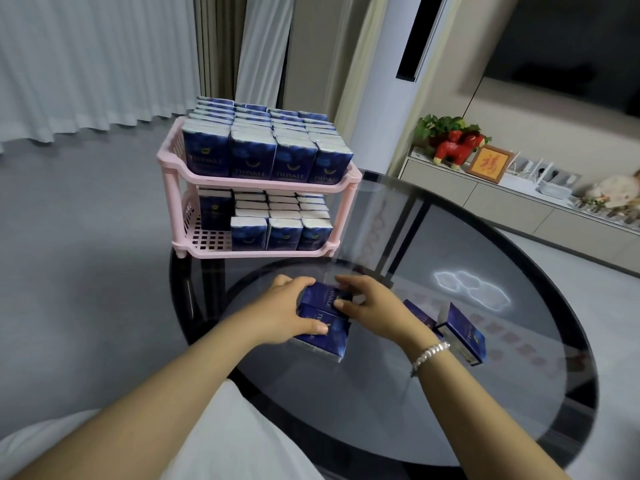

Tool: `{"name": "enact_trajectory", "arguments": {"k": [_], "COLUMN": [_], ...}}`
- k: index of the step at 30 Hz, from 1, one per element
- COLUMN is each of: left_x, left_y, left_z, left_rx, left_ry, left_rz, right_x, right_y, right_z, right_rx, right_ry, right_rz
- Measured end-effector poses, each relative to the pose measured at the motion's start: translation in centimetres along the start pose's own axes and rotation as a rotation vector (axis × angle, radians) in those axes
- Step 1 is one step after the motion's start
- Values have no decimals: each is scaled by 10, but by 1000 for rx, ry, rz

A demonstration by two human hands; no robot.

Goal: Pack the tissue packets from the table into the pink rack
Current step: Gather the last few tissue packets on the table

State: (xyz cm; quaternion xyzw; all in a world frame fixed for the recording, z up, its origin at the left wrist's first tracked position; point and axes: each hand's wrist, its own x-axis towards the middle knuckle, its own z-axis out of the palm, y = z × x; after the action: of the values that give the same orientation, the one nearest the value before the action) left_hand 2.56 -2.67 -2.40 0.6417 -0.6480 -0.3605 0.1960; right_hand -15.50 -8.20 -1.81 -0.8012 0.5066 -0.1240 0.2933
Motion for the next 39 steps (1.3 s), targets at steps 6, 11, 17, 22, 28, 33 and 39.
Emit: {"name": "enact_trajectory", "arguments": {"k": [6,11,17,22,28,33,39], "left_x": [1,-1,-4,-12,-17,-18,-18], "left_y": [0,0,-4,-2,-3,0,4], "left_z": [0,-3,-16,-14,-6,-8,-6], "left_rx": [-18,-46,-197,-191,-113,-157,-213], "left_ry": [7,21,120,105,25,-107,-142], "left_rz": [-1,-11,-28,2,61,30,22], "right_x": [6,-4,-30,-45,-58,-66,-74], "right_y": [2,-2,-7,-15,-20,-19,-12], "right_z": [3,5,6,8,26,29,32], "right_rx": [-63,126,496,535,442,417,500], "right_ry": [2,187,370,348,248,194,250], "right_rz": [127,164,152,158,154,197,172]}}
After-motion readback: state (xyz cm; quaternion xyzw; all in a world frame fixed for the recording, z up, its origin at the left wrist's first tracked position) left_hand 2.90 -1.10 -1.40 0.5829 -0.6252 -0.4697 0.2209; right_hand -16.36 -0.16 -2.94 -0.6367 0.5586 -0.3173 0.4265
